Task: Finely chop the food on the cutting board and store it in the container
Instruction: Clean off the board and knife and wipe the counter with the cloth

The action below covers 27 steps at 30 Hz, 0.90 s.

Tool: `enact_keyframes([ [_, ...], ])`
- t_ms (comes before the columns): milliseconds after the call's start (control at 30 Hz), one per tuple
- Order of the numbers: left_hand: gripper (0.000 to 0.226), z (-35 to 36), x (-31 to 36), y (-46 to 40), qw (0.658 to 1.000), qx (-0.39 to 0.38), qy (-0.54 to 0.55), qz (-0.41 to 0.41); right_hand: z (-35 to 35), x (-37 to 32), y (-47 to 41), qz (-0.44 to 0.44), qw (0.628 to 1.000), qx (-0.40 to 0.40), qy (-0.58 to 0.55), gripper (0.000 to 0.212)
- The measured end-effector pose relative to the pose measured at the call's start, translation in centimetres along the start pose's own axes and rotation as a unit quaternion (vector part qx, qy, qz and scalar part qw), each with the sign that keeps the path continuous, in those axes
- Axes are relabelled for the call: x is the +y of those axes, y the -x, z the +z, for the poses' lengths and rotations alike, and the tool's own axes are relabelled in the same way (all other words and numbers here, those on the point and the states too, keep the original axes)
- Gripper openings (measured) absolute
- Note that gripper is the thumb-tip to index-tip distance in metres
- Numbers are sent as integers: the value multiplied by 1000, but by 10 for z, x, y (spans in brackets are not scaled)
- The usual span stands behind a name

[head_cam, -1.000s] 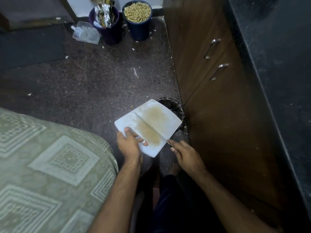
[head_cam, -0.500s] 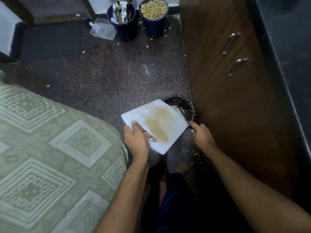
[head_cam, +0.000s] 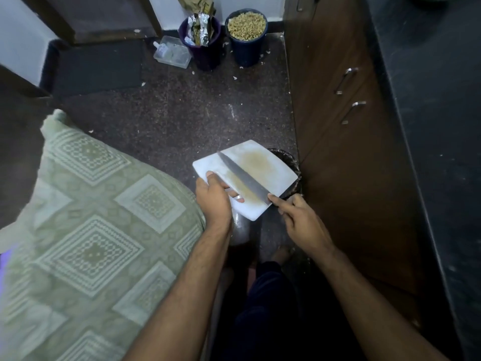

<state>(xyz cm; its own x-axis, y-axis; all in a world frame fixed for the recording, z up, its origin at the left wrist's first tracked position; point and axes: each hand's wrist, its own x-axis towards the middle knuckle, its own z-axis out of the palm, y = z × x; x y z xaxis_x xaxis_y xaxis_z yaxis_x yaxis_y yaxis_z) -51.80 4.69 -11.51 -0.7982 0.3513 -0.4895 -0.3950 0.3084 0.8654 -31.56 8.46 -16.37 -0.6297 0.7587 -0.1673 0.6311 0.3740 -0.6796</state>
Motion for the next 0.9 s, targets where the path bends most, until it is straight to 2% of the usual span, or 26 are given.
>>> enact_keyframes([
  [167, 25, -8, 30, 21, 1000, 8, 11, 18, -24, 8, -17, 63, 997, 29, 17, 52],
  [367, 20, -18, 60, 46, 1000, -2, 2, 26, -37, 14, -27, 145, 989, 13, 41, 44],
  [567, 22, -26, 82, 70, 998, -14, 29, 50, -58, -28, 14, 56, 996, 68, -11, 46],
  [733, 26, -34, 98, 82, 996, -21, 50, 73, -76, -57, 49, -53, 997, 46, -14, 47],
  [833, 27, -39, 99, 82, 996, -15, 47, 77, -80, -56, 50, -52, 998, 34, 4, 46],
  [900, 30, -45, 97, 83, 996, -14, 48, 79, -84, -57, 43, -19, 1000, 22, 5, 43],
])
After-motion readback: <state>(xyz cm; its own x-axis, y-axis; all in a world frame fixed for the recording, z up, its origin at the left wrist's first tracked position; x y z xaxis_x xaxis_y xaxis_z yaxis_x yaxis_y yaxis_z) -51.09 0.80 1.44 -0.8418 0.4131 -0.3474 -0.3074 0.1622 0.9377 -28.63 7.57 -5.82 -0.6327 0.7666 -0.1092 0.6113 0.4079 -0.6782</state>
